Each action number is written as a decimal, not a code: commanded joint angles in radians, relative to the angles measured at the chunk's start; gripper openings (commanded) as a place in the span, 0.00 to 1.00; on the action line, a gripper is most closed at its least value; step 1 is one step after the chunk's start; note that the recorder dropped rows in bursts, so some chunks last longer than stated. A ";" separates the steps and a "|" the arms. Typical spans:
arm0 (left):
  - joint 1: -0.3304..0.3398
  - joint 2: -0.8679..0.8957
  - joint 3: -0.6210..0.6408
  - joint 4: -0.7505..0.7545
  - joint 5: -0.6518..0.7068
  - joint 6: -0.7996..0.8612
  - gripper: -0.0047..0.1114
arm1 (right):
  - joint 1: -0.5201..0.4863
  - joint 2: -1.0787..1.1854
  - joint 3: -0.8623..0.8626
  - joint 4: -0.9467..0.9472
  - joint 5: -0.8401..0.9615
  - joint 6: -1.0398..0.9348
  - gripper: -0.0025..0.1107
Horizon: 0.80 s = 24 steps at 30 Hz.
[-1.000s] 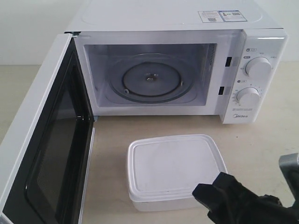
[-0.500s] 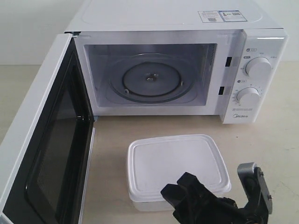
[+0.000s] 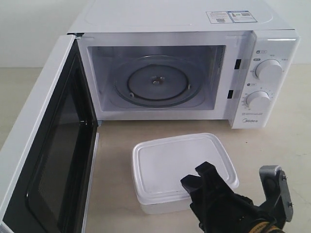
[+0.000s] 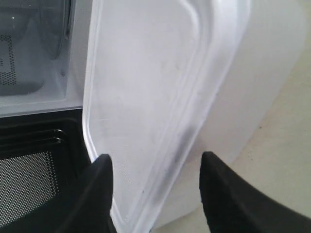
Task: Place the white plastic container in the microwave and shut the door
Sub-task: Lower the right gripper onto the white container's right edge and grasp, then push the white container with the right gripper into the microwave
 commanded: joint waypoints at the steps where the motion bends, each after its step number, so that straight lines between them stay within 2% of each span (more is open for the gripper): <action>1: 0.003 -0.008 0.004 -0.005 0.001 -0.009 0.08 | 0.001 0.026 -0.040 0.024 0.005 -0.031 0.42; 8: 0.003 -0.008 0.004 -0.005 0.001 -0.009 0.08 | 0.001 0.092 -0.068 0.026 0.027 0.016 0.04; 24: 0.003 -0.008 0.004 -0.005 0.001 -0.009 0.08 | 0.001 0.023 -0.068 -0.011 -0.049 -0.014 0.02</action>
